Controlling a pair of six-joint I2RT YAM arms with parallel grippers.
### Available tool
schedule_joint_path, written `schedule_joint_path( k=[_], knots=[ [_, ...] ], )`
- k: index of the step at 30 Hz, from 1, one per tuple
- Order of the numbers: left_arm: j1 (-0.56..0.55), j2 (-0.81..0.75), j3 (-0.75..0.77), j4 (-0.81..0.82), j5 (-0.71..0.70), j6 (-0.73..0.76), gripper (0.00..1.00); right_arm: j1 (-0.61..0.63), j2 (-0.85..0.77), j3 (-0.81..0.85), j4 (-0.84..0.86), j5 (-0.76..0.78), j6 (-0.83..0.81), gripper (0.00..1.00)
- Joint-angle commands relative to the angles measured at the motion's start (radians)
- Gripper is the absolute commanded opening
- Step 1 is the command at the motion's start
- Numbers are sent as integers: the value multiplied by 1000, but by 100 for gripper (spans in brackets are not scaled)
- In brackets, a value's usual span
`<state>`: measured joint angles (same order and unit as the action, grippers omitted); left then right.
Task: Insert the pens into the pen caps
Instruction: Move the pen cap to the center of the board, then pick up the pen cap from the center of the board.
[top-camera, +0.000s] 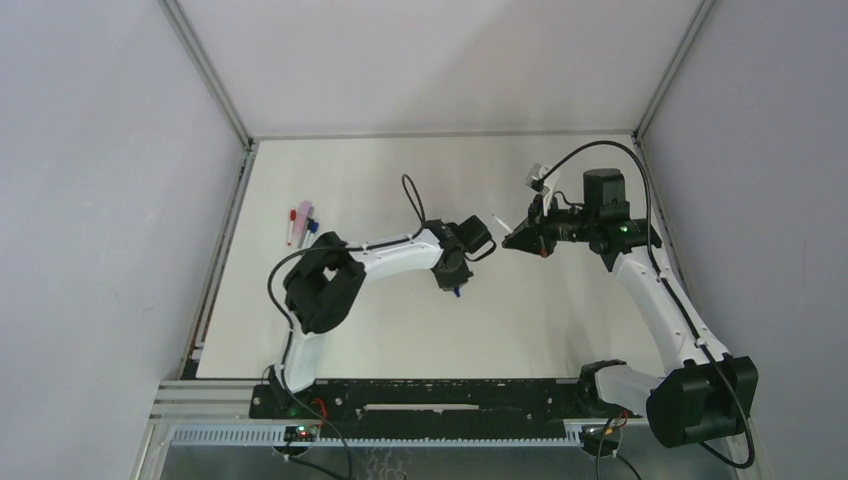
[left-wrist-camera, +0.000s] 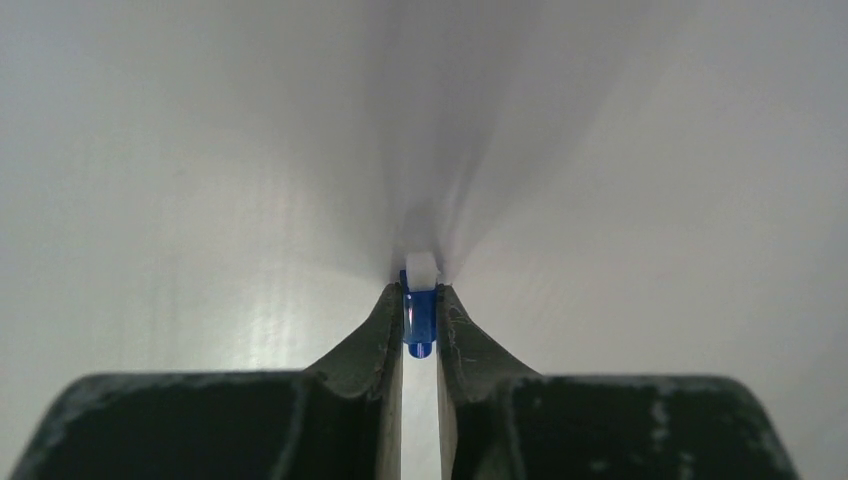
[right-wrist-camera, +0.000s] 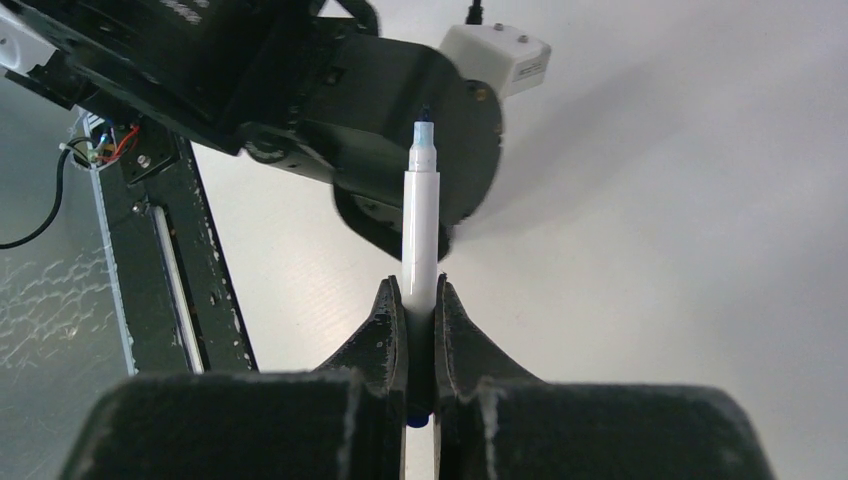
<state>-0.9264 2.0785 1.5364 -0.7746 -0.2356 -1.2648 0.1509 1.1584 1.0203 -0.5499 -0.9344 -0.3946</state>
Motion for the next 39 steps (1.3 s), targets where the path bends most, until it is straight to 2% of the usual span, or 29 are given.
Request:
schedule_joint_path(
  k=[1,7,12,17,25,27,31,39],
  knots=[
    [-26,-153,-112,-35,-45,143,9,-7,-22,34,18,-33,9,0],
    [-78,-287,-313,-22,-158,257,9,-8,-14,33,15,-45,13,0],
    [-79,-369,-494,78,-129,311,9,-8,-10,33,15,-52,17,0],
    [-75,-428,-591,188,-94,343,12,-8,-14,20,34,-55,26,0],
    [-58,-387,-607,198,-53,349,34,-8,-8,20,32,-59,23,0],
    [-53,-375,-605,186,-48,346,36,-8,-9,20,32,-61,22,0],
    [-46,-357,-598,155,-46,340,36,-8,-8,20,31,-63,21,0],
    [-46,-298,-543,44,-72,349,28,-8,-14,20,31,-67,21,0]
  ],
)
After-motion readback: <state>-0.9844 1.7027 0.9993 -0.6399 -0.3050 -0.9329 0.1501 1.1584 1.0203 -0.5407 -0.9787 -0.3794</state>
